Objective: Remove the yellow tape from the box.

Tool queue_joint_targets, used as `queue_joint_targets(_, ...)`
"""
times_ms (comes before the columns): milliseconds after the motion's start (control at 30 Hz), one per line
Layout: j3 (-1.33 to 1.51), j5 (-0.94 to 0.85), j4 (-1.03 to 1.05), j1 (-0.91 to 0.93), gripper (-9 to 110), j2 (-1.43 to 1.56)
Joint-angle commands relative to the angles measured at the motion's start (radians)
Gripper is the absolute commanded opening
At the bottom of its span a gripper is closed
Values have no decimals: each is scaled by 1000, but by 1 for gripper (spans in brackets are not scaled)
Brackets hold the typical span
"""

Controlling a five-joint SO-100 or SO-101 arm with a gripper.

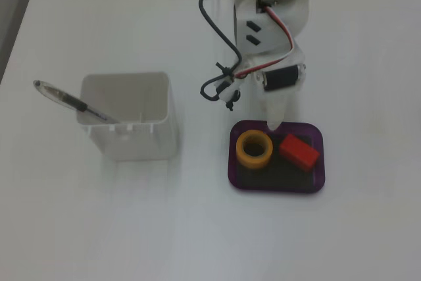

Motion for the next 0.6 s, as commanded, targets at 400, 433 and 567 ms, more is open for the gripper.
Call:
queue_joint_targets(400,-230,-9,-11,75,13,-184)
queue_joint_targets(433,-230,-11,-11,80,13,-184)
queue_joint_targets(567,-229,-11,-11,81,13,-184)
